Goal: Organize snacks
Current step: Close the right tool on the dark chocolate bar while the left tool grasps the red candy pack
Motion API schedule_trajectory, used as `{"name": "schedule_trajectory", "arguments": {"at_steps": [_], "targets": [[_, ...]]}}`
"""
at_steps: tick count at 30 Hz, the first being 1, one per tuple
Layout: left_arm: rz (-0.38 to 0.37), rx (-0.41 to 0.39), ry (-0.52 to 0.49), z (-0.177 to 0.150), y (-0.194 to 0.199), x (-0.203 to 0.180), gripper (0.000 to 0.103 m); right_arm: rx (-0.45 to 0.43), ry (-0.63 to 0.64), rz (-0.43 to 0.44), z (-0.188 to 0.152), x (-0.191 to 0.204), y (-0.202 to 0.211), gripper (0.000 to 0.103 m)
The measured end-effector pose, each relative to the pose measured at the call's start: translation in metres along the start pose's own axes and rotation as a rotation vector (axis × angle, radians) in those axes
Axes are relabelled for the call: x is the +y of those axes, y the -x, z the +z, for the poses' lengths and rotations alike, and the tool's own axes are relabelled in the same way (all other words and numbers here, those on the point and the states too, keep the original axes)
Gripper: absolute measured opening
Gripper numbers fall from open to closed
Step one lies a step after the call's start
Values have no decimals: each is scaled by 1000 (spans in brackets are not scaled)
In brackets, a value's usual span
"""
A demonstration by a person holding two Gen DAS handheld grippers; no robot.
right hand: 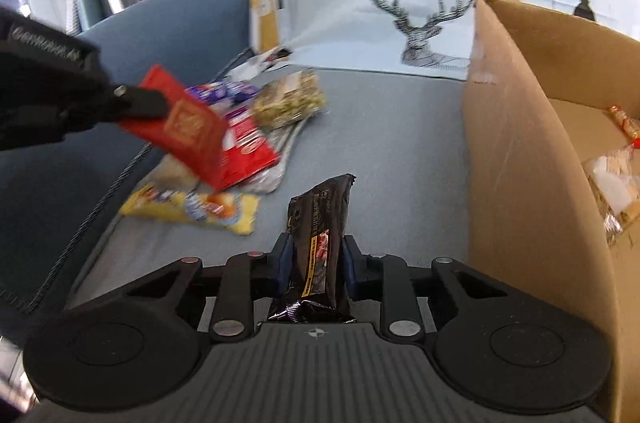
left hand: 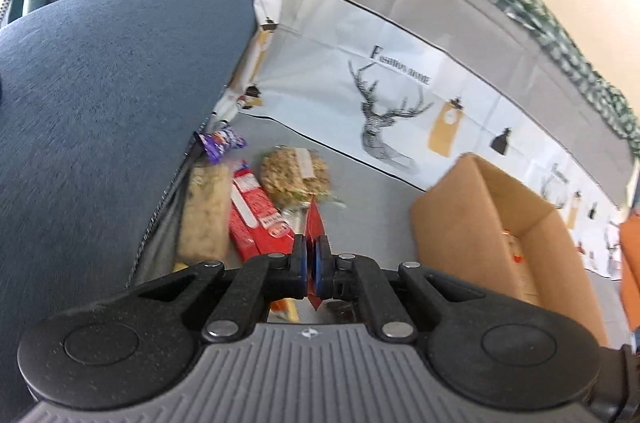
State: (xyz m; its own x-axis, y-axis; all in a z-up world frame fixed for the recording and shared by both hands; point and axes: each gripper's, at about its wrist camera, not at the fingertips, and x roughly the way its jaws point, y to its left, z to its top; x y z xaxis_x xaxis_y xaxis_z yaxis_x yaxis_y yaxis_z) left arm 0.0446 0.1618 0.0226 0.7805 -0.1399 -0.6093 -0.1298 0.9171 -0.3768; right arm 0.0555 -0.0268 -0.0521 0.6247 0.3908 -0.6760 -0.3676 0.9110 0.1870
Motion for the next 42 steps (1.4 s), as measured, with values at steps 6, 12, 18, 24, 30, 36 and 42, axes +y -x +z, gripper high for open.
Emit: {"name": "schedule_trajectory", "arguments": {"at_steps": [6, 12, 18, 24, 30, 36, 42], "targets": [[-70, 101, 96, -16, 14, 11, 3, 39, 32, 53, -14, 6, 20, 27], [-12, 270, 134, -29, 0, 27, 4, 88, 43, 69, -22, 8, 20, 28], [86, 261, 54, -29, 1, 27, 37, 103, 48, 54, -24, 7, 17, 44], [158, 274, 1, -29, -4, 23, 67, 98, 70, 40, -24, 8, 15, 54], [209, 355, -50, -39, -25, 18, 83, 114, 86, 36, -26, 9, 8, 58], [269, 427, -176, -50, -49, 2, 86, 128, 92, 28, -27, 11, 1, 58], [311, 479, -263, -63, -66, -5, 87, 140, 102, 22, -29, 11, -2, 58]]}}
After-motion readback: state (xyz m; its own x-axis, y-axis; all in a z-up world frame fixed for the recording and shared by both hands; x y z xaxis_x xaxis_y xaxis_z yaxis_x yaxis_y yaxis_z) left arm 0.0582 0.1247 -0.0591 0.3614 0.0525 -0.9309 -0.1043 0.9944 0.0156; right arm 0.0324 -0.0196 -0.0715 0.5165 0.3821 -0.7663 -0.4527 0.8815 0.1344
